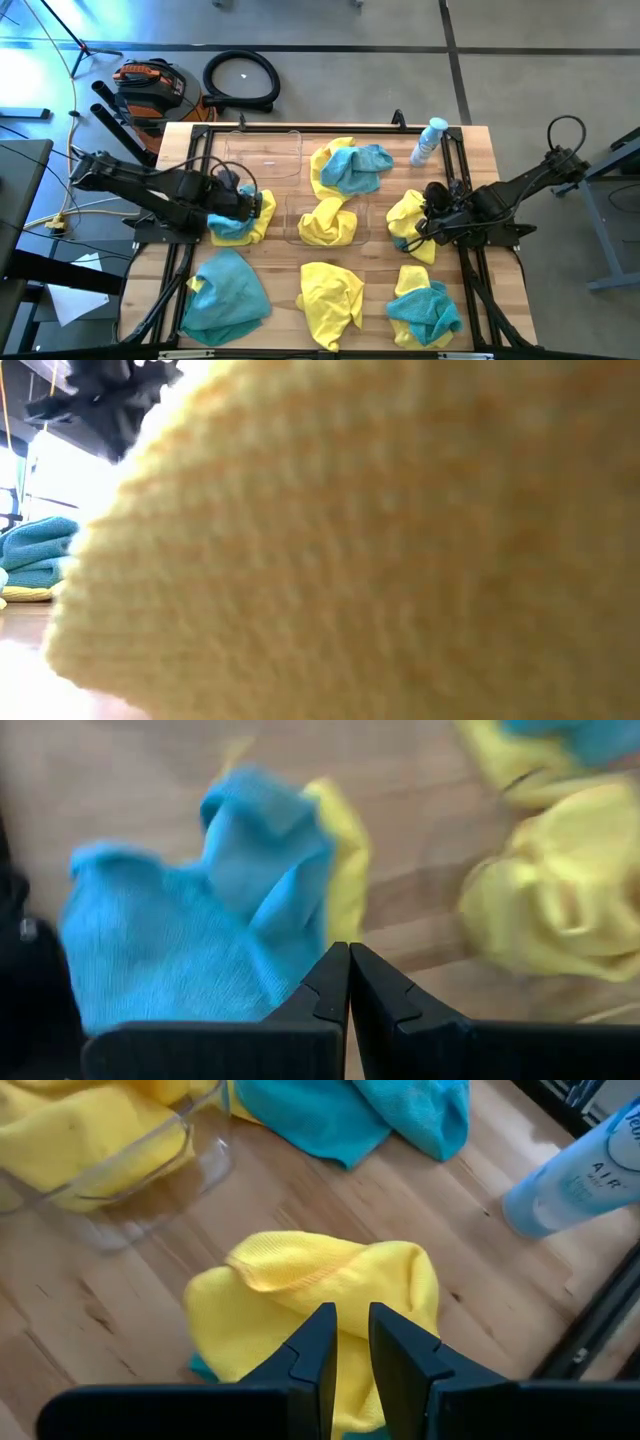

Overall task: Sort microfiber towel by color & place in baskets
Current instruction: Put the blue towel into the top transparent bin

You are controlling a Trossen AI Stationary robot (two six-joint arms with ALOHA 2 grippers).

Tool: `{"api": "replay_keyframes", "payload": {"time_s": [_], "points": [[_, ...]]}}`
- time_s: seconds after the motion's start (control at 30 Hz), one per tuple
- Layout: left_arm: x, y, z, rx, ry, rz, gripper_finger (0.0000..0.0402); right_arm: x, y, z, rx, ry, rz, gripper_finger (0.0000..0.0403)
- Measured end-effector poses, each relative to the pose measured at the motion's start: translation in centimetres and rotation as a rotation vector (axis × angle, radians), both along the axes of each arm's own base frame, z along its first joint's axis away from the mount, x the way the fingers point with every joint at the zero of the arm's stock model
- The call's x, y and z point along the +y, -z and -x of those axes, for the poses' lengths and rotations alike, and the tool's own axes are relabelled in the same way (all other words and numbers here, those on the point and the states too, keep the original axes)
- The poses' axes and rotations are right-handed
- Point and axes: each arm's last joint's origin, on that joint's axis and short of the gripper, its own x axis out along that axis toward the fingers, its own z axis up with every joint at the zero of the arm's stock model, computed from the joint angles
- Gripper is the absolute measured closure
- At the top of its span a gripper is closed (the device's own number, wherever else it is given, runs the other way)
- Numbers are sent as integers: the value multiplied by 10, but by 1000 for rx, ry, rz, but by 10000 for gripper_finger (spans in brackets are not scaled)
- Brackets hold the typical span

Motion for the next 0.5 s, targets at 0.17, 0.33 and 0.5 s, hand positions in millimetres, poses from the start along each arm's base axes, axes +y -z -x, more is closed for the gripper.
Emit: {"api": "replay_keyframes", "payload": {"time_s": [0.17, 0.33, 0.5], "points": [[-2, 28, 6, 40, -113, 48, 400, 0, 0, 0, 27, -45, 21, 347], [-2, 38, 6, 34, -125, 75, 374, 0, 0, 0, 45, -80, 38, 347], [0, 40, 5, 36, -133, 110, 318, 0, 0, 0, 49, -87, 41, 348]]}}
